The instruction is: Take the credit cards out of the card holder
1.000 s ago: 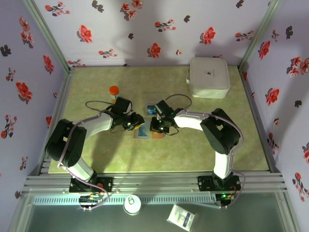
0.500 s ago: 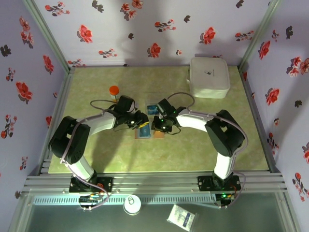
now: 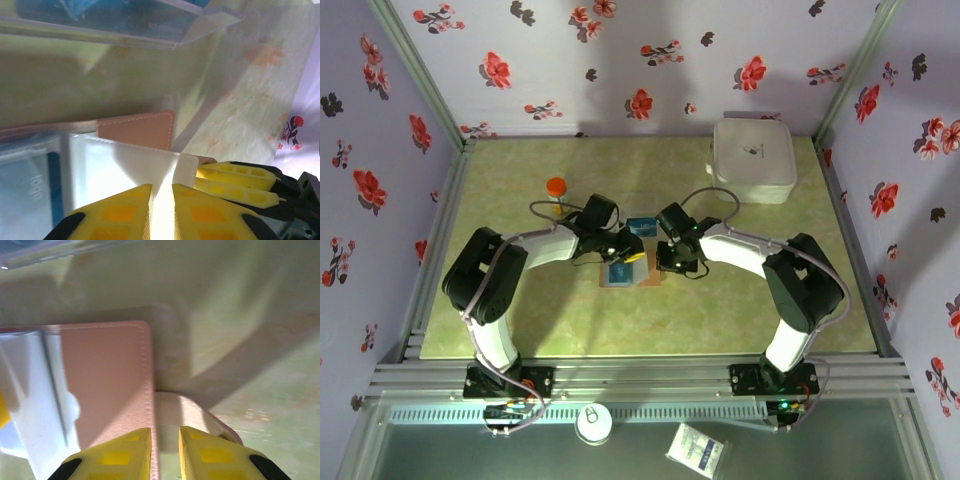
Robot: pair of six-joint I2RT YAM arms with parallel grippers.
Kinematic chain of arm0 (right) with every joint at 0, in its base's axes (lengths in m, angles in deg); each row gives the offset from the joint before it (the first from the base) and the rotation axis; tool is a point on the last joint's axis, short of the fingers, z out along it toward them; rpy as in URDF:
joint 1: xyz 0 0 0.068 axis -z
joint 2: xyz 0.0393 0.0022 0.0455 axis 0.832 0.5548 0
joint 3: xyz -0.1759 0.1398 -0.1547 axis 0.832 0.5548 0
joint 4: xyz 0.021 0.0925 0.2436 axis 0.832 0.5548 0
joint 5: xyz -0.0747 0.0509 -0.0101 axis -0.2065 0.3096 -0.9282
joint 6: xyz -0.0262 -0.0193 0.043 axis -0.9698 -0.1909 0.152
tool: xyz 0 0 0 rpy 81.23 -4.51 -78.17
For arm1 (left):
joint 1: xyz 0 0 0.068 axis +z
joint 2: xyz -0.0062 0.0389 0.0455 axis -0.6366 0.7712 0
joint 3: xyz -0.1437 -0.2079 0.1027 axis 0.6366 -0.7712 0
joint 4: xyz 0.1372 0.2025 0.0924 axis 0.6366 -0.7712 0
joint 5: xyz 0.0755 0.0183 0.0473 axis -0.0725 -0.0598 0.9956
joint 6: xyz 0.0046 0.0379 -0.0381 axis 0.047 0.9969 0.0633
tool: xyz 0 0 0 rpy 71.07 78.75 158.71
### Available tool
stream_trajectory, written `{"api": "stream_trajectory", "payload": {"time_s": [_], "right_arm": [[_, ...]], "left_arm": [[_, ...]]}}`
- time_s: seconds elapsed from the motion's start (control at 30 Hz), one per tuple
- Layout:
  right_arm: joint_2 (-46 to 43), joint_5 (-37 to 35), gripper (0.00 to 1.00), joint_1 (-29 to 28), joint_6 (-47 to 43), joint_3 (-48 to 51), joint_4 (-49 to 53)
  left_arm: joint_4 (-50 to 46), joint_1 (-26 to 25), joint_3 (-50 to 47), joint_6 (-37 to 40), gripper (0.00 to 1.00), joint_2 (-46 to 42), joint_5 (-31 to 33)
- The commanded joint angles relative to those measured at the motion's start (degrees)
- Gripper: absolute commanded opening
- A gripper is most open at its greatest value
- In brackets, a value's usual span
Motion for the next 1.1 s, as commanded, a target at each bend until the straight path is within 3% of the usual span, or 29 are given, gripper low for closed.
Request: {"api": "stream_trajectory", "payload": {"time_s": [0.0, 0.3, 1.07], "right_arm": [[-1.8, -2.2, 0.23, 0.6, -1.1, 1.4, 1.3], [-2.2, -1.5, 0.22, 1.8, -1.3, 2.4, 0.2], [-5.1, -1.4, 0.31, 3.8, -1.4, 2.9, 1.1]], "left_arm": [[-3.6, -1.4, 3.4, 0.1, 0.17, 2.3, -1.6], [-11.3, -2.8, 7.8, 3.0, 0.13, 6.6, -1.5], [-14.1, -3.0, 9.2, 4.2, 0.11, 9.9, -0.7]]}}
